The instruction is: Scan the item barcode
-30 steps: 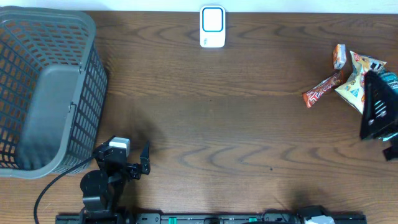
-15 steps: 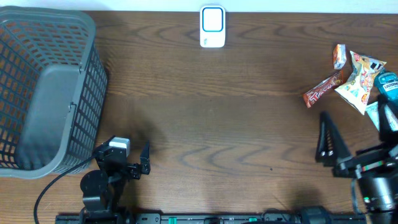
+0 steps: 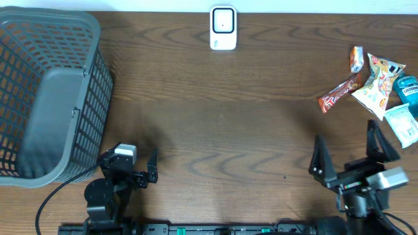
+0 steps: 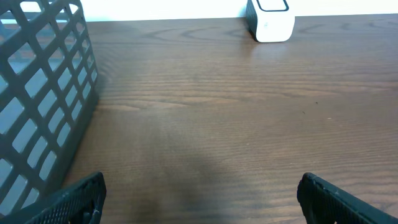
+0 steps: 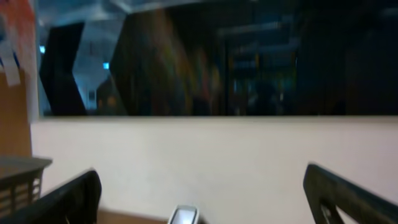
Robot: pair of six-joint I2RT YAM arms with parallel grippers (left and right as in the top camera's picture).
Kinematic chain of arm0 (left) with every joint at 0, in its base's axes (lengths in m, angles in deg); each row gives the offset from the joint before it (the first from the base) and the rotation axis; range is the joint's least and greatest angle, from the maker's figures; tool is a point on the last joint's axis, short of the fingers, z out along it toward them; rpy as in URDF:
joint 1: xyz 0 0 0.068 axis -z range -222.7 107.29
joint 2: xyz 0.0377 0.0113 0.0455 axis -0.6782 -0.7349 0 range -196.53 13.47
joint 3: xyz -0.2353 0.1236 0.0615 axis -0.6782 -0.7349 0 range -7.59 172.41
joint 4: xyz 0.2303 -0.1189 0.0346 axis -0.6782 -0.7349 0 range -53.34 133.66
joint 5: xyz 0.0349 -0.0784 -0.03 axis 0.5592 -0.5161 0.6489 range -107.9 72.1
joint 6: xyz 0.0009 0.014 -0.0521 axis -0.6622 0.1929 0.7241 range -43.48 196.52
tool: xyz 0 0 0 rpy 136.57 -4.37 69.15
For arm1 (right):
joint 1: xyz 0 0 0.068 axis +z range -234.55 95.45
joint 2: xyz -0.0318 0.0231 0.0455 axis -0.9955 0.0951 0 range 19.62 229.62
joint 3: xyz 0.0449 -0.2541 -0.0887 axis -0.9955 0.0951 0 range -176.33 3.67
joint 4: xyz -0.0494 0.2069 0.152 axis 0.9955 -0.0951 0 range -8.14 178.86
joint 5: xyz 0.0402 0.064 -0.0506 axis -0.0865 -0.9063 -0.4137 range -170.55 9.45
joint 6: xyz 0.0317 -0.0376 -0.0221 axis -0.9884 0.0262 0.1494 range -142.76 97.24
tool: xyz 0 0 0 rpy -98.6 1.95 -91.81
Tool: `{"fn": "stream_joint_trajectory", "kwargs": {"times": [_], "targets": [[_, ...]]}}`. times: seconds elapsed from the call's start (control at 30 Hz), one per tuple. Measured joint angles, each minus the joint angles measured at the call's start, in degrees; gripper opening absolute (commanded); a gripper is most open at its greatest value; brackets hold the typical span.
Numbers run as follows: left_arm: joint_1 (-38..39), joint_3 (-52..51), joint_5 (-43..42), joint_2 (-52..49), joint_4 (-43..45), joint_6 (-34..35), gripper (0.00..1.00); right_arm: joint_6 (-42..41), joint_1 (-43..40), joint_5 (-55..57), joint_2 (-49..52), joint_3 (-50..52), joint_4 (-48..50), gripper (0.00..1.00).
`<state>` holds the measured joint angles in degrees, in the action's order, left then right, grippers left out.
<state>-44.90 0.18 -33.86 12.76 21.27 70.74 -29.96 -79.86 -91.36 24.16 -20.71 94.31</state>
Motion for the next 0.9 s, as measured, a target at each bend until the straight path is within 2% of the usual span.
{"fn": "stream_joint_trajectory", "kwargs": {"times": [0.3,0.9], "targets": [[0.0,0.0,0.0,0.0,0.0,0.0,0.98,0.1,-1.4,0.0,-3.6,11.5,8.2,0.99],[0.0,0.0,0.0,0.0,0.0,0.0,0.98,4.5,-2.8,0.8,-3.7,23.0,10.9,0.99]]}}
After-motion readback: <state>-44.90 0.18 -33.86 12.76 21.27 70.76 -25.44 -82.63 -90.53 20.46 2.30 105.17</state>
